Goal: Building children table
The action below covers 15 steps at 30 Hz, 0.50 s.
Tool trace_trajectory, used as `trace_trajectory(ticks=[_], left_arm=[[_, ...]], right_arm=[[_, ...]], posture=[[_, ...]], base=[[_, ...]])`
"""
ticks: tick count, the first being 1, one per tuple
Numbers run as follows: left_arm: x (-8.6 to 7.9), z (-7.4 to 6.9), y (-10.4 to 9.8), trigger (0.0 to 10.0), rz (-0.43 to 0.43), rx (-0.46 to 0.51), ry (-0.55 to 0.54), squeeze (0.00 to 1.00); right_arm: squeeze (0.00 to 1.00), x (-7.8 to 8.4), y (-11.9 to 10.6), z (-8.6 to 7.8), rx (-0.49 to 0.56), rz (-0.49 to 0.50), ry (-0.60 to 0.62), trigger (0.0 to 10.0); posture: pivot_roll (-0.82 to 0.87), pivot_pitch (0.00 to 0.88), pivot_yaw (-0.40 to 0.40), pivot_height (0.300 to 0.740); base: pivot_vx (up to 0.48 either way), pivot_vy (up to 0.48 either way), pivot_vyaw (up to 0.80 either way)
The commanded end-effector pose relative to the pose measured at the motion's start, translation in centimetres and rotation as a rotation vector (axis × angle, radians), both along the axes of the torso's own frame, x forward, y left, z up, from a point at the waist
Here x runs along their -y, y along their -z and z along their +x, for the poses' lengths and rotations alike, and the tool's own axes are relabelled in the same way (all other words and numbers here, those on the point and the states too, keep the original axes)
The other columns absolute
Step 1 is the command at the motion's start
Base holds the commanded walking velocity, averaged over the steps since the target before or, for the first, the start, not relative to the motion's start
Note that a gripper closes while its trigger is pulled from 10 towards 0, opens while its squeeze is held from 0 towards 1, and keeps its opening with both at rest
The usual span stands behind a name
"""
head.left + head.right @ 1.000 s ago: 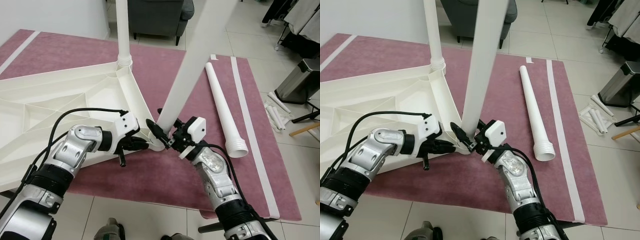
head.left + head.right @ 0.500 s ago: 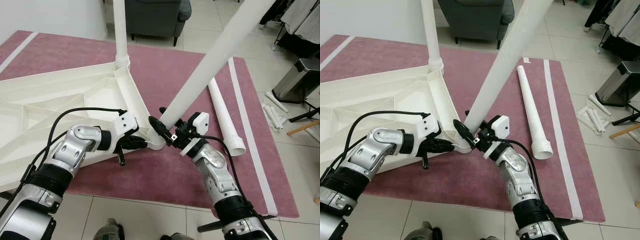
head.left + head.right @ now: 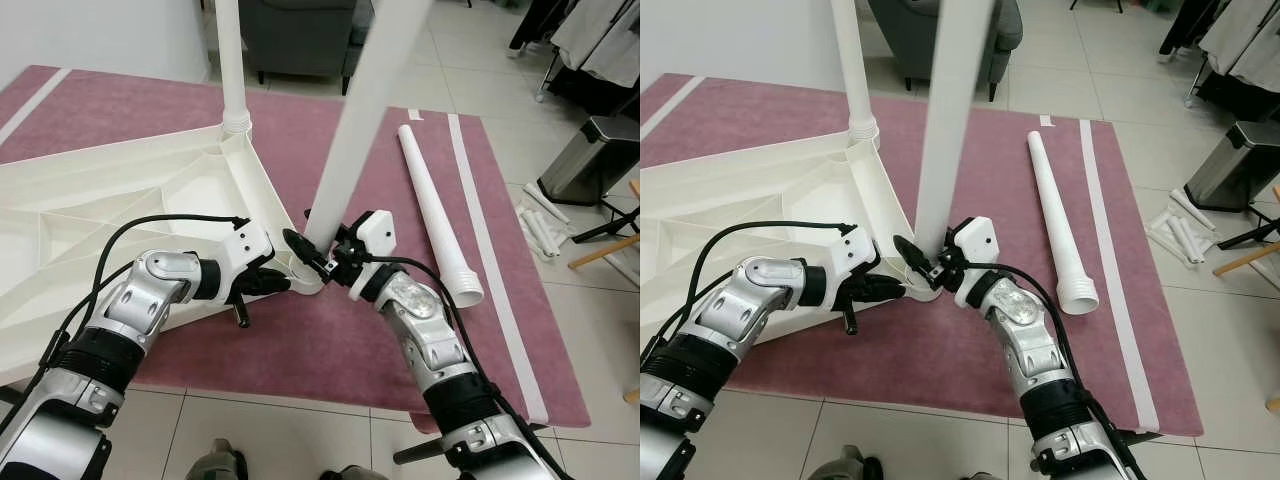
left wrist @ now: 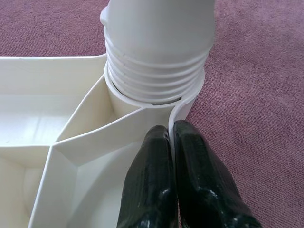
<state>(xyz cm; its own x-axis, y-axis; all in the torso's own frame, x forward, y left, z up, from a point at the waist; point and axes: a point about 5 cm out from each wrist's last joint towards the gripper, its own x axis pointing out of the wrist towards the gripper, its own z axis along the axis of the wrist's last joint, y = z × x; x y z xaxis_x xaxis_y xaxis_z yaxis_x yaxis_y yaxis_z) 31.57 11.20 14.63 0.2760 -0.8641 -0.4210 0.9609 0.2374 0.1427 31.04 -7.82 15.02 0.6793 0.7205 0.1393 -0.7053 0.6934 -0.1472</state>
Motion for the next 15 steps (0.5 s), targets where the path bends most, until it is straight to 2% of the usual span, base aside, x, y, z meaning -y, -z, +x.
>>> trace_trajectory(ticks=[1, 5, 11, 13, 14, 15], left_arm=[[0.2, 0.5, -2.8, 0.0, -0.076, 0.111, 0.033, 0.00], [0.2, 0.5, -2.8, 0.0, -0.077, 0.111, 0.033, 0.00], [0.2, 0.4, -2.8, 0.0, -0.079, 0.109, 0.031, 0.00], [0.2, 0.4, -2.8, 0.0, -0.080, 0.109, 0.030, 0.00], [0.2, 0.4, -2.8, 0.0, -0.080, 0.109, 0.030, 0.00], [0.3, 0.4, -2.8, 0.0, -0.081, 0.108, 0.029, 0.00]], right_arm=[[0.00, 1.5, 7.0, -1.2, -0.327, -0.167, 0.071, 0.0], [0.00, 1.4, 7.1, -1.1, -0.341, -0.178, 0.081, 0.0], [0.00, 1.2, 7.9, -1.5, -0.367, -0.158, 0.175, 0.0], [0.00, 1.0, 8.5, -1.8, -0.386, -0.145, 0.270, 0.0], [0.00, 1.0, 8.5, -1.8, -0.386, -0.145, 0.270, 0.0], [0.00, 0.9, 8.8, -2.0, -0.405, -0.135, 0.334, 0.0]], posture=[[0.16, 0.082, 0.000, 0.740], [0.16, 0.082, -0.001, 0.740], [0.16, 0.089, -0.002, 0.740], [0.15, 0.094, 0.001, 0.740], [0.15, 0.094, 0.001, 0.740], [0.15, 0.096, 0.001, 0.740]], base=[[0.000, 0.000, 0.00], [0.000, 0.000, 0.00], [0.000, 0.000, 0.00], [0.000, 0.000, 0.00], [0.000, 0.000, 0.00], [0.000, 0.000, 0.00]])
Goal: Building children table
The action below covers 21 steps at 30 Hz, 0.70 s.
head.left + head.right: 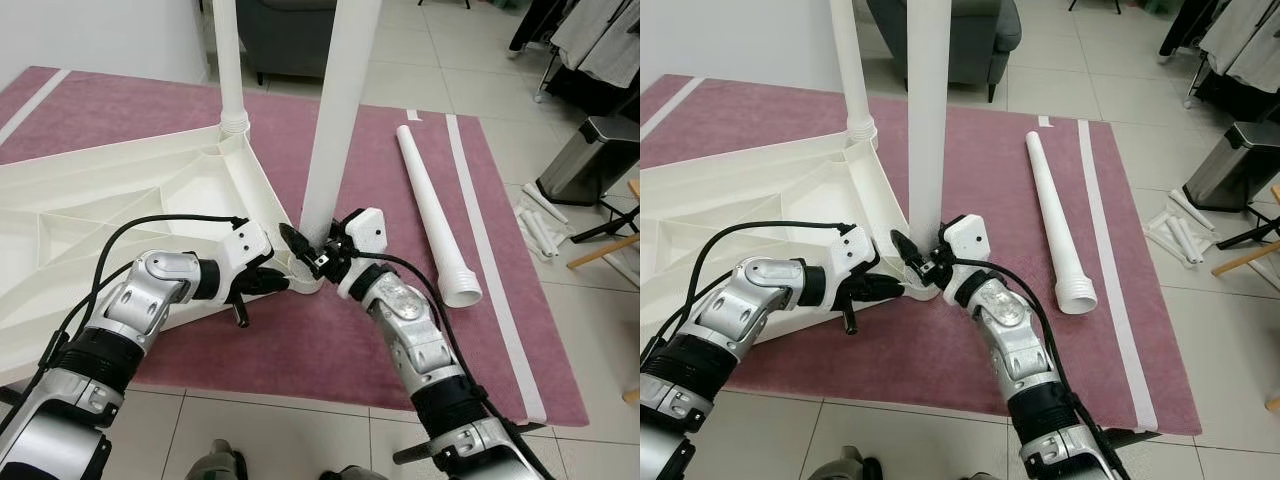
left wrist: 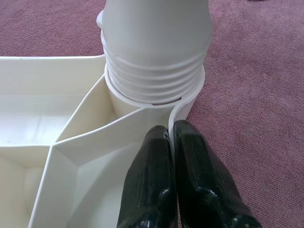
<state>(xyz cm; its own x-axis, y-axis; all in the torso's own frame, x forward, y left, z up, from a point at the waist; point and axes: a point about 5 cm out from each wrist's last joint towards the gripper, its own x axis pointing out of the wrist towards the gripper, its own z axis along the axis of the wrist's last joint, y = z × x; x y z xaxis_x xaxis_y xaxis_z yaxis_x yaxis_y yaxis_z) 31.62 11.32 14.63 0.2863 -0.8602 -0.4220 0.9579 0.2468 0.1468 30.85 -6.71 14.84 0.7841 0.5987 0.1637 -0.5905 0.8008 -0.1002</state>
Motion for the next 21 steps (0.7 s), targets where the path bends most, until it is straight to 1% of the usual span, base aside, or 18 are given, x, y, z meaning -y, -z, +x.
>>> trace_trajectory(ticks=[1, 2, 3, 4, 5, 6, 7, 9, 10, 13, 16, 18, 21], left_arm=[[0.5, 0.4, -2.8, 0.0, -0.084, 0.104, 0.040, 0.00], [0.5, 0.4, -2.8, 0.0, -0.084, 0.104, 0.040, 0.00], [0.5, 0.4, -2.8, 0.0, -0.085, 0.104, 0.040, 0.00], [0.5, 0.4, -2.8, 0.0, -0.085, 0.104, 0.040, 0.00], [0.6, 0.4, -2.8, 0.0, -0.086, 0.103, 0.043, 0.00], [0.6, 0.4, -2.8, 0.0, -0.085, 0.102, 0.044, 0.00], [0.6, 0.4, -2.8, 0.0, -0.085, 0.102, 0.044, 0.00], [0.6, 0.5, -2.8, 0.0, -0.086, 0.102, 0.044, 0.00], [0.6, 0.5, -2.8, 0.0, -0.086, 0.102, 0.044, 0.00], [0.7, 0.5, -2.8, 0.0, -0.085, 0.103, 0.044, 0.00], [0.7, 0.6, -2.8, 0.0, -0.085, 0.104, 0.044, 0.00], [0.6, 0.6, -2.8, 0.0, -0.085, 0.106, 0.041, 0.00], [0.6, 0.6, -2.8, 0.0, -0.084, 0.107, 0.039, 0.00]], right_arm=[[0.00, 1.9, 9.1, -2.0, -0.425, -0.147, 0.246, 0.0], [0.00, 1.9, 9.1, -2.0, -0.425, -0.147, 0.246, 0.0], [0.00, 1.8, 9.4, -2.2, -0.435, -0.143, 0.294, 0.0], [0.00, 1.8, 9.4, -2.2, -0.435, -0.143, 0.294, 0.0], [0.00, 1.3, 10.0, -2.7, -0.459, -0.132, 0.388, 0.0], [0.00, 1.2, 10.1, -2.9, -0.467, -0.129, 0.416, 0.0], [0.00, 1.2, 10.1, -2.9, -0.467, -0.129, 0.416, 0.0], [0.00, 1.0, 10.5, -3.2, -0.483, -0.138, 0.494, 0.0], [0.00, 1.0, 10.5, -3.2, -0.483, -0.138, 0.494, 0.0], [0.00, 0.8, 10.4, -3.1, -0.494, -0.142, 0.610, 0.0], [0.00, 0.8, 10.3, -3.1, -0.498, -0.139, 0.639, 0.0], [0.00, 0.5, 10.0, -3.0, -0.506, -0.118, 0.674, 0.0], [0.00, 0.4, 9.9, -3.0, -0.501, -0.112, 0.680, 0.0]], posture=[[0.15, 0.098, 0.002, 0.740], [0.15, 0.098, 0.002, 0.740], [0.15, 0.098, 0.003, 0.740], [0.15, 0.098, 0.003, 0.740], [0.15, 0.100, 0.006, 0.740], [0.15, 0.100, 0.006, 0.740], [0.15, 0.100, 0.006, 0.740], [0.15, 0.099, 0.007, 0.740], [0.15, 0.099, 0.007, 0.740], [0.15, 0.099, 0.006, 0.740], [0.15, 0.099, 0.006, 0.740], [0.15, 0.098, 0.003, 0.740], [0.15, 0.099, 0.003, 0.740]], base=[[0.000, 0.000, 0.00], [0.000, 0.000, 0.00], [0.000, 0.000, 0.00], [0.000, 0.000, 0.00], [0.000, 0.000, 0.00], [0.000, 0.000, 0.00], [0.000, 0.000, 0.00], [0.000, 0.000, 0.00], [0.000, 0.000, 0.00], [0.000, 0.000, 0.00], [0.000, 0.000, 0.00], [0.000, 0.000, 0.00], [0.000, 0.000, 0.00]])
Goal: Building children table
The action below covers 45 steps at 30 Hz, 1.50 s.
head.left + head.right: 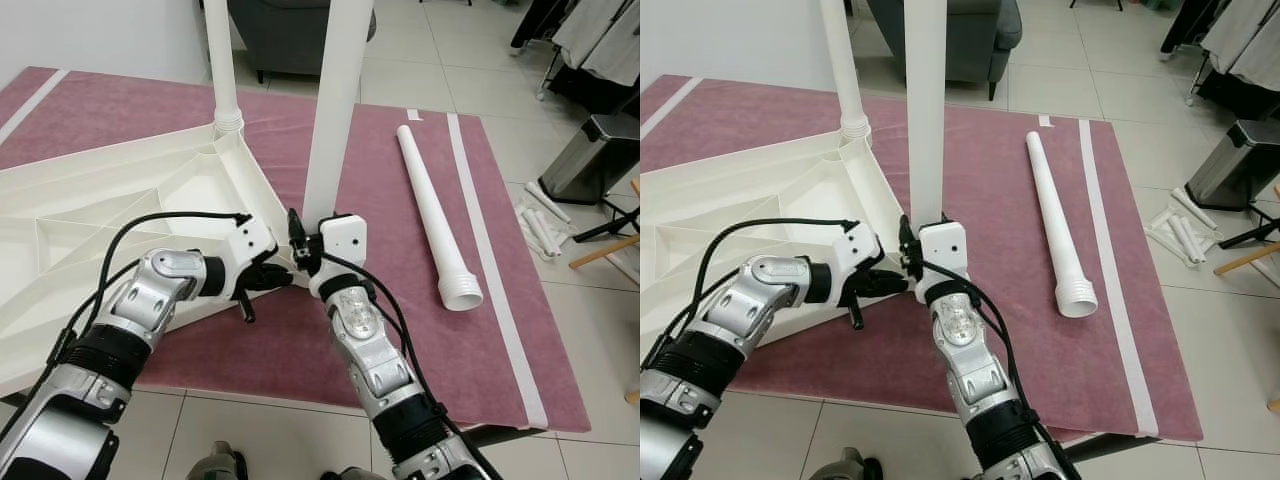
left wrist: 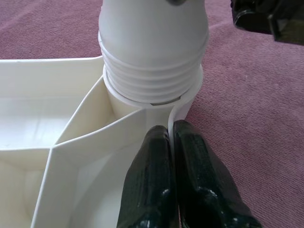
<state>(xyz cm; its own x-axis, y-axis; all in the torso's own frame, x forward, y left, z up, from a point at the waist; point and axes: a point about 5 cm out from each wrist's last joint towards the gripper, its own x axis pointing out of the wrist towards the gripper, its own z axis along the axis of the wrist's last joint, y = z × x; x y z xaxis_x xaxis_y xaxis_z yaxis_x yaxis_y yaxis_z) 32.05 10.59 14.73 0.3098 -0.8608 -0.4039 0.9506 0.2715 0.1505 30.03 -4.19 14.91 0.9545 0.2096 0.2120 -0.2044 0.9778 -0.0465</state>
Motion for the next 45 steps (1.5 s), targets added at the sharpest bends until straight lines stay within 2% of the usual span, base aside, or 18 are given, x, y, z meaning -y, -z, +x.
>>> trace_trajectory(ticks=[1, 4, 5, 7, 8, 9, 14, 15, 16, 17, 21, 45], left_arm=[[-0.1, 0.2, -2.7, 0.0, -0.065, 0.100, 0.060, 0.00], [-0.2, 0.2, -2.7, 0.0, -0.065, 0.100, 0.055, 0.00], [-0.2, 0.2, -2.7, 0.0, -0.065, 0.101, 0.054, 0.00], [-0.2, 0.2, -2.7, 0.0, -0.065, 0.101, 0.054, 0.00], [-0.2, 0.2, -2.7, 0.0, -0.065, 0.101, 0.053, 0.00], [-0.2, 0.2, -2.7, 0.0, -0.065, 0.101, 0.053, 0.00], [-0.2, 0.3, -2.7, 0.0, -0.066, 0.102, 0.052, 0.00], [-0.2, 0.3, -2.7, 0.0, -0.067, 0.103, 0.053, 0.00], [-0.2, 0.3, -2.7, 0.0, -0.067, 0.103, 0.053, 0.00], [-0.2, 0.3, -2.8, 0.0, -0.067, 0.104, 0.053, 0.00], [-0.1, 0.4, -2.8, 0.0, -0.067, 0.105, 0.052, 0.00], [-0.1, 0.4, -2.8, 0.0, -0.067, 0.105, 0.052, 0.00]], right_arm=[[0.00, 2.8, 9.8, -2.2, -0.541, -0.056, 0.244, 0.0], [0.00, 2.3, 9.1, -1.9, -0.485, -0.060, 0.190, 0.0], [0.00, 2.0, 8.9, -1.9, -0.466, -0.056, 0.161, 4.1], [0.00, 2.0, 8.9, -1.9, -0.466, -0.056, 0.161, 4.1], [0.00, 1.8, 8.5, -1.8, -0.434, -0.062, 0.134, 10.0], [1.00, 1.7, 8.1, -1.7, -0.404, -0.060, 0.104, 10.0], [1.00, 1.5, 7.5, -1.5, -0.370, -0.054, 0.070, 10.0], [1.00, 1.3, 6.3, -1.2, -0.306, -0.025, 0.009, 10.0], [0.00, 0.9, 5.1, -1.0, -0.246, 0.009, -0.061, 10.0], [0.00, 0.7, 4.1, -0.8, -0.193, 0.029, -0.119, 10.0], [0.00, 0.3, 2.7, -0.6, -0.121, 0.031, -0.193, 10.0], [0.00, 0.3, 2.7, -0.6, -0.121, 0.031, -0.193, 10.0]], posture=[[0.15, 0.098, 0.000, 0.740], [0.15, 0.099, -0.002, 0.740], [0.15, 0.099, -0.002, 0.740], [0.15, 0.099, -0.002, 0.740], [0.15, 0.098, -0.002, 0.740], [0.15, 0.097, -0.002, 0.740], [0.15, 0.097, -0.001, 0.740], [0.15, 0.096, -0.001, 0.740], [0.15, 0.094, 0.000, 0.740], [0.15, 0.094, 0.000, 0.740], [0.15, 0.093, -0.001, 0.740], [0.15, 0.093, -0.001, 0.740]], base=[[0.000, 0.000, 0.00], [0.000, 0.000, 0.00], [0.000, 0.000, 0.00], [0.000, 0.000, 0.00], [0.000, 0.000, 0.00], [0.000, 0.000, 0.00], [0.000, 0.000, 0.00], [0.000, 0.000, 0.00], [0.000, 0.000, 0.00], [0.000, 0.000, 0.00], [0.000, 0.000, 0.00], [0.000, 0.000, 0.00]])
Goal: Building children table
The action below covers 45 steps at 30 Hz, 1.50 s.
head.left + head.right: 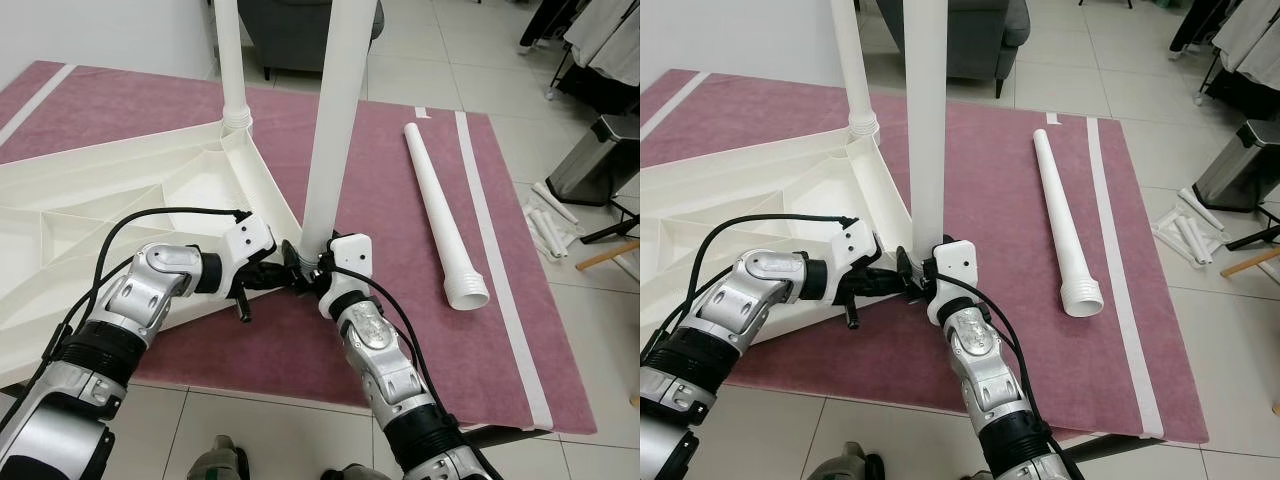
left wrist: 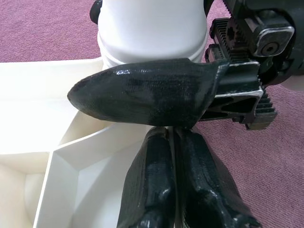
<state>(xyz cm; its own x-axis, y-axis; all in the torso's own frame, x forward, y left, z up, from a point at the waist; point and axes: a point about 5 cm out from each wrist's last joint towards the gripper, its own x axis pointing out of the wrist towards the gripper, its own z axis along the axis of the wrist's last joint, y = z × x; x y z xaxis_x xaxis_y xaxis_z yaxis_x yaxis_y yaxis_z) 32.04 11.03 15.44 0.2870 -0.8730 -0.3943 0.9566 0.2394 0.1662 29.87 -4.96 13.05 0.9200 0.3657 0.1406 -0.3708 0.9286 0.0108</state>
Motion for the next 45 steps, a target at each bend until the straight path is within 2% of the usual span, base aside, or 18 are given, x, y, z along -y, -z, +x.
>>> trace_trajectory(ticks=[1, 36, 37, 38, 39, 41, 45], left_arm=[[0.3, 0.4, -2.1, 0.0, -0.064, 0.086, 0.018, 0.00], [0.3, 0.4, -2.1, 0.0, -0.064, 0.086, 0.018, 0.00], [0.3, 0.4, -2.1, 0.0, -0.064, 0.087, 0.018, 0.00], [0.4, 0.6, -1.9, 10.0, -0.044, 0.107, 0.001, 0.00], [0.5, 0.7, -1.7, 10.0, -0.030, 0.122, -0.011, 0.00], [0.6, 0.8, -1.6, 10.0, -0.015, 0.137, -0.023, 0.00], [0.6, 0.8, -1.6, 10.0, -0.015, 0.137, -0.024, 0.00]], right_arm=[[0.00, -0.4, 0.8, -0.5, -0.033, -0.005, -0.021, 10.0], [0.00, -0.4, 0.8, -0.5, -0.033, -0.005, -0.021, 10.0], [0.00, -0.5, 0.6, -0.4, -0.022, -0.008, -0.032, 10.0], [0.00, 0.0, -0.9, 0.0, 0.066, -0.073, -0.109, 10.0], [0.00, 0.3, -1.9, 0.2, 0.127, -0.125, -0.164, 10.0], [0.00, 0.6, -2.9, 0.3, 0.183, -0.179, -0.215, 10.0], [0.00, 0.5, -2.9, 0.3, 0.184, -0.180, -0.215, 10.0]], posture=[[0.15, 0.093, -0.001, 0.740], [0.15, 0.093, -0.001, 0.740], [0.15, 0.000, 0.000, 0.740], [0.15, 0.000, 0.000, 0.740], [0.15, 0.000, 0.000, 0.740], [0.15, 0.000, 0.000, 0.740], [0.15, 0.000, 0.000, 0.740]], base=[[0.000, 0.000, 0.00], [0.000, 0.000, 0.00], [0.000, 0.000, 0.00], [0.000, 0.000, 0.00], [0.000, 0.000, 0.00], [0.000, 0.000, 0.00], [0.000, 0.000, 0.00]])
